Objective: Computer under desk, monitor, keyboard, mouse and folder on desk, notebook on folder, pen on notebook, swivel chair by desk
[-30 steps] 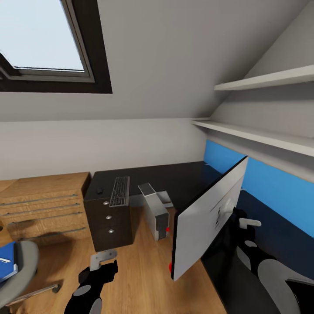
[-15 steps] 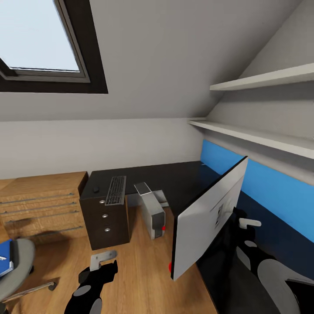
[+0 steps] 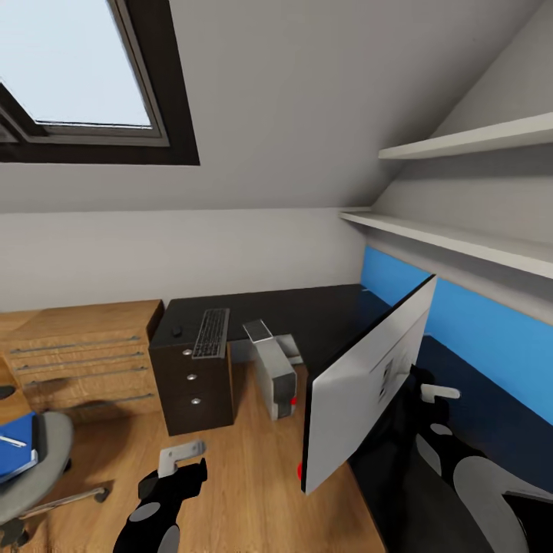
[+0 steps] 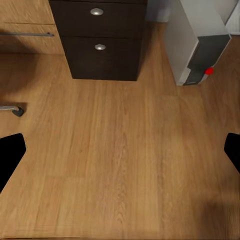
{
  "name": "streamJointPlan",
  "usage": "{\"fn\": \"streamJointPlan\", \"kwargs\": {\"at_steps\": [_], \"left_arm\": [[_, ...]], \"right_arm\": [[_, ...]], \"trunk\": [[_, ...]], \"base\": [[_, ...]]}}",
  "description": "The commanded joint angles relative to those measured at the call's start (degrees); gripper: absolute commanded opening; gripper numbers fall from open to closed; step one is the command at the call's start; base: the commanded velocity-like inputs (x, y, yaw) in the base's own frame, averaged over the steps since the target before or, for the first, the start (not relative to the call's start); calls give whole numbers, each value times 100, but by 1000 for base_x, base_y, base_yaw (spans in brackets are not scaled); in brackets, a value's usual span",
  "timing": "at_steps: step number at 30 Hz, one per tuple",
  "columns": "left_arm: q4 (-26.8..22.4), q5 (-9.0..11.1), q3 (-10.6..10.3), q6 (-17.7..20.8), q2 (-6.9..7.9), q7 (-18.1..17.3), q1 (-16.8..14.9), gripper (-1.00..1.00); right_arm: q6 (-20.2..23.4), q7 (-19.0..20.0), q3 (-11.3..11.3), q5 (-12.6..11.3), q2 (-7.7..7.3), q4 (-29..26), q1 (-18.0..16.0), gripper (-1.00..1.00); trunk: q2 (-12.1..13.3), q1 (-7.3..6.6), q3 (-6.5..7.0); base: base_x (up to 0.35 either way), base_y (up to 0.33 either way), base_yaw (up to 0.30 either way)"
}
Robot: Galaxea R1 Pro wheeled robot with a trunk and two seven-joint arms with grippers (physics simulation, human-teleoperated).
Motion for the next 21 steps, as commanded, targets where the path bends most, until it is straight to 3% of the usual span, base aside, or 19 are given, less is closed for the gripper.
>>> {"fn": "streamJointPlan", "kwargs": {"at_steps": [1,21], "left_arm": [[-8,59,-7,10,0,53,-3,100],[-16,55,-7,3,0,53,-3,100]], "right_arm": [[-23,-1,-35,51,0,-2,-8,-100],[-19,3,-35,134,7,0,-8,-100]], "trunk": [[-9,0,-8],[-9,0,-8]], "base": [[-143,-169,146],[-238,-235,162]]}}
